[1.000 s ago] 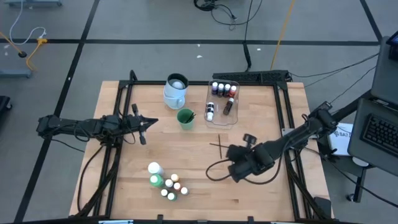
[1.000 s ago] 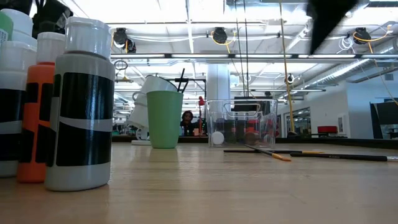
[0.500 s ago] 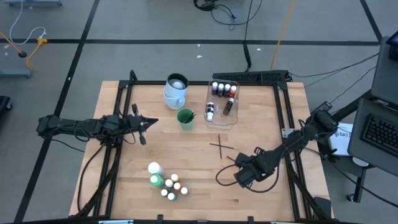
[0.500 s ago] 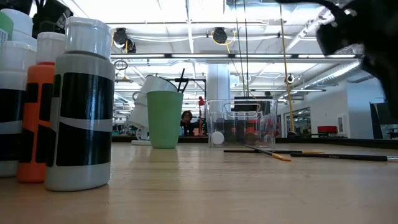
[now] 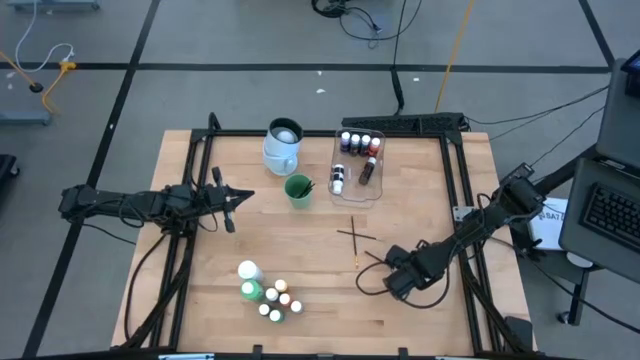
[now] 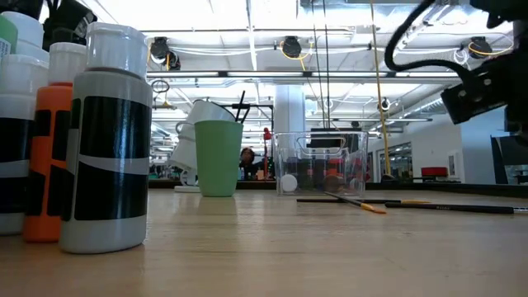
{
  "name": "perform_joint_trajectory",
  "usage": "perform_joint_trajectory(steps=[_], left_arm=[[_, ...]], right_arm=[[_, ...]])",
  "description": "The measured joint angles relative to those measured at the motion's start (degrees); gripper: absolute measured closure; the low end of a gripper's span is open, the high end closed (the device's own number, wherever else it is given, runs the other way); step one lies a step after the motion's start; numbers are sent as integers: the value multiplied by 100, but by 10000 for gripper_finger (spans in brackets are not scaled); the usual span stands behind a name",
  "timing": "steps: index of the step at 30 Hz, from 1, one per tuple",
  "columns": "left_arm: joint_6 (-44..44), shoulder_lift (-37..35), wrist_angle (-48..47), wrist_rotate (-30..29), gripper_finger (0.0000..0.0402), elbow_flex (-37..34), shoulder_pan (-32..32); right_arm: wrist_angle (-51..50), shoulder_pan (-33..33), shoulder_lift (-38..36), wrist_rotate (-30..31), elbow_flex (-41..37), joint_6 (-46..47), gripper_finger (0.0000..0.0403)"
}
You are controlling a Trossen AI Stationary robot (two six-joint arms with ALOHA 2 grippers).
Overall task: Pick & Place Paint Supplies
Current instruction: Put the silver paintbrush into the green cup
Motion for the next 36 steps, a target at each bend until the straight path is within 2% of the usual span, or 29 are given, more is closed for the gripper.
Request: perform_joint_trajectory(steps=[12,23,32,36], left_arm=[[15,0,0,0,394,0,1],[-7,2,0,0,394,0,0],[109,2,1,0,394,0,1],[44,0,0,0,394,0,2]], right_arm=[[226,-5,-13,67,-91,-1000,283],[564,-39,-4,1,-99,-1218,394],[615,-42,-38,11,-105,-1600,399],[743,-47,-257,370,-113,-1602,400]])
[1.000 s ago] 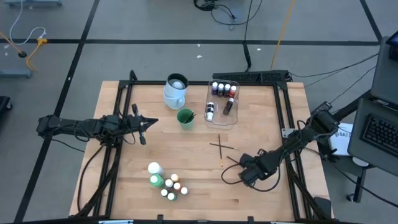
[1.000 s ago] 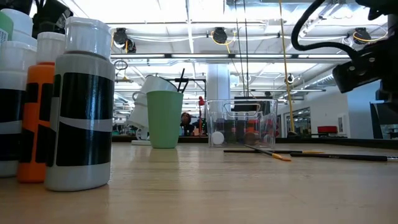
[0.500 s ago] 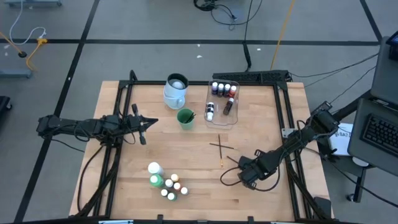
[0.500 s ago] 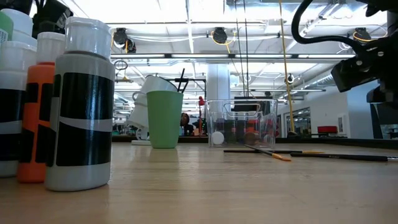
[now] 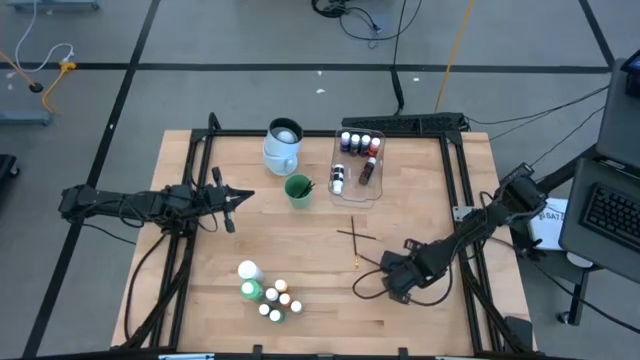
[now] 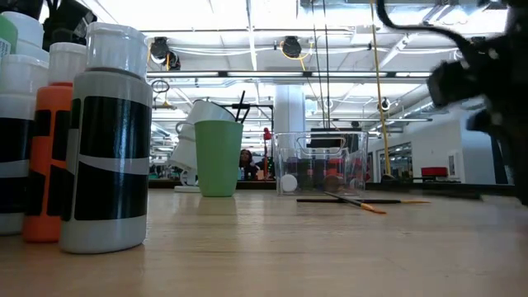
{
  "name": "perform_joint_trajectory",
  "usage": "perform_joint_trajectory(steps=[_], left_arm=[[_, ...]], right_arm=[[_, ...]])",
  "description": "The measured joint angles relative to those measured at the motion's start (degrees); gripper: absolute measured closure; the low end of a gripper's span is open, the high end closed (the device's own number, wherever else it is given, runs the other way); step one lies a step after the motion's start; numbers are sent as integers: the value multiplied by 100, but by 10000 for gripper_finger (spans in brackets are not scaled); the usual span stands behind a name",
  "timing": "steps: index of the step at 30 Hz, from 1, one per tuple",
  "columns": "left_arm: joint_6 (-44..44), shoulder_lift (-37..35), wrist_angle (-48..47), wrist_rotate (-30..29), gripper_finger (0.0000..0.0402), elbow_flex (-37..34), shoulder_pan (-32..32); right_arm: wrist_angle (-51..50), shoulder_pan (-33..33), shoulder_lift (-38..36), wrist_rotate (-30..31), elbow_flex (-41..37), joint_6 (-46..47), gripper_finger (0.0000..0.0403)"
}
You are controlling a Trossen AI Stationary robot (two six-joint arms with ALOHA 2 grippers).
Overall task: Pick & Place Paint Supplies
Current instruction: Put the silver paintbrush into the green cup
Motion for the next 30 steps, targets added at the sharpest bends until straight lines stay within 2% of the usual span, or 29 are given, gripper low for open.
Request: perform_joint_trajectory(steps=[4,7,10,13,16,19,24,30], left_arm=[[-29,0,2,0,394,0,-1],[23,0,2,0,394,0,-2],[60,1,3,1,394,0,0],[-38,6,58,242,394,0,0],[-39,184,448,1149,394,0,-12],[80,421,951,1878,394,0,-58],[-53,844,1648,1983,394,0,-216],[104,1365,2487,2122,384,0,-323]], right_arm=[[306,129,-347,506,-1,-123,401],[908,252,-589,1061,3,-537,402],[1620,301,-751,1737,6,-1196,402],[2753,145,-827,2069,8,-2175,402],[3866,-159,-815,1998,8,-3290,402],[4791,-566,-821,1509,12,-4268,402],[5453,-1234,-747,585,12,-5074,403],[6430,-1909,-216,79,8,-5751,403]])
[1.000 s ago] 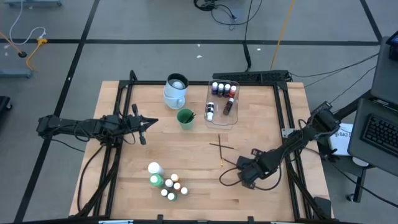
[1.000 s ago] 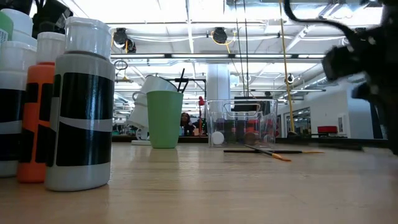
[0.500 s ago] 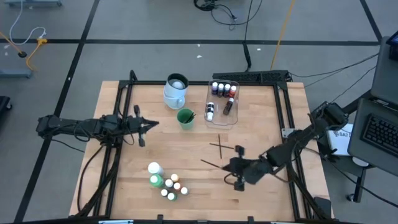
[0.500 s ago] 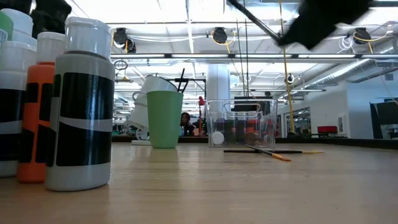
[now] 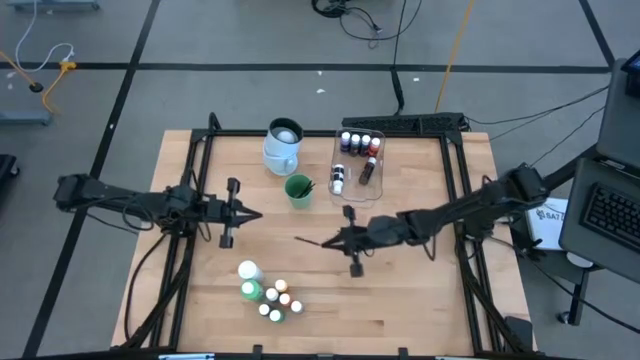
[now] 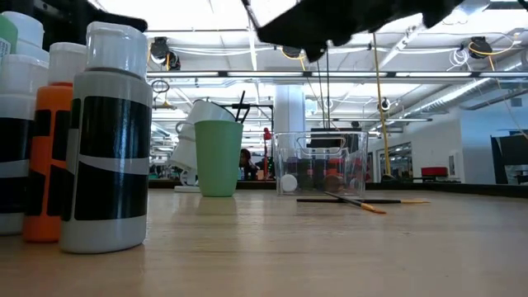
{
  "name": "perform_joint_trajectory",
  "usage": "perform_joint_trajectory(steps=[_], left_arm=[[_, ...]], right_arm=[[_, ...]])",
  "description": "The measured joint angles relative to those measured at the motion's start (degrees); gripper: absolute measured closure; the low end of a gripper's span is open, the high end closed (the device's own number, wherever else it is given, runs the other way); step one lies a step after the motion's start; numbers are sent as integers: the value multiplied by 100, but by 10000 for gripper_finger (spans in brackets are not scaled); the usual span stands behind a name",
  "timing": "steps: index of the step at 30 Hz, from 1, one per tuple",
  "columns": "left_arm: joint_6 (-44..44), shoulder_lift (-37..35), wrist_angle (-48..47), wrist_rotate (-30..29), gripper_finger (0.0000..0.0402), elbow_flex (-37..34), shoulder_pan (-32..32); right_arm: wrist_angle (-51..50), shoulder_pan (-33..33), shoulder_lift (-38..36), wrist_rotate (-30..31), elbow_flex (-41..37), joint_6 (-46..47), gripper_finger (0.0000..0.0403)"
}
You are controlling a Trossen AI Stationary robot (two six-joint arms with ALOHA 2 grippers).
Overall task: Pick & Place Paint Supplies
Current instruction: Put the silver paintbrush into the green cup
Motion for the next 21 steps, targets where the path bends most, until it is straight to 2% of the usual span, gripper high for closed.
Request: perform_joint_trajectory(steps=[3,7,14,17,21], left_arm=[[53,206,272,185,355,0,-50],[75,428,572,513,292,0,-141],[48,819,1035,780,175,0,-221],[60,967,1287,779,143,0,-221],[-28,1234,1674,717,121,0,-221]], right_arm=[[558,-176,305,-296,2,-502,403],[1407,-372,702,-327,10,-674,403],[1527,-595,1163,-445,178,-780,403],[1558,-612,1340,-441,411,-910,403],[1402,-610,1582,-445,803,-1076,403]])
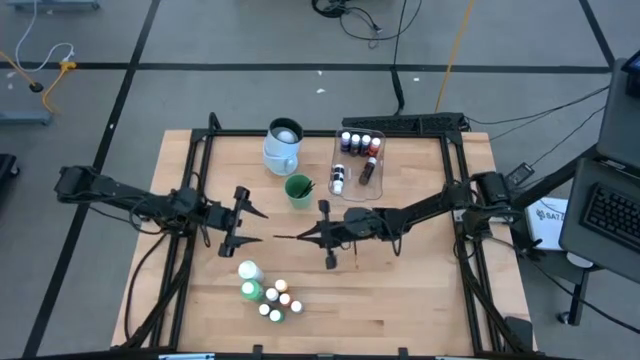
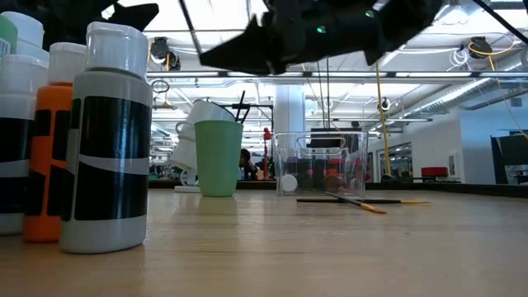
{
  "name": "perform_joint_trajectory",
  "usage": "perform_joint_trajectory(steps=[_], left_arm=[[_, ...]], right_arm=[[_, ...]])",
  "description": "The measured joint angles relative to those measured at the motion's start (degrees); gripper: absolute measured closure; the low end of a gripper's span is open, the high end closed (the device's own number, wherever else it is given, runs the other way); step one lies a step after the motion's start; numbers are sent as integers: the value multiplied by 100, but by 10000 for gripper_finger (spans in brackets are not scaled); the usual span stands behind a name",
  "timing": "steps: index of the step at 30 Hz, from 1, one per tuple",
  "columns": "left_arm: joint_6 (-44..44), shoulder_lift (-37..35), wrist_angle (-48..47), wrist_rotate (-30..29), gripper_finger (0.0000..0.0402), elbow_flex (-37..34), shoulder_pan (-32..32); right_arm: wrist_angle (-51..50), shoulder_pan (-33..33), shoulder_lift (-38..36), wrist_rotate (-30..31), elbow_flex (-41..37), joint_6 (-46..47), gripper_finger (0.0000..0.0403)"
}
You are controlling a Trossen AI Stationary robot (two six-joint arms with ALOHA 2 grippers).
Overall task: Pick & Place Paint Supplies
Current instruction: Put the silver paintbrush into the green cup
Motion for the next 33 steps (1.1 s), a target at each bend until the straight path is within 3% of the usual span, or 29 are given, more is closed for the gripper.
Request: perform_joint_trajectory(steps=[4,9,27,33], left_arm=[[1,253,334,234,117,0,0],[-15,411,512,268,117,0,0],[101,422,667,328,117,26,0],[120,491,805,326,117,28,0]], right_arm=[[-633,-30,169,20,448,33,403],[-661,-33,335,42,661,-92,403],[-1144,-364,346,24,956,96,403],[-1156,-350,346,320,956,190,403]])
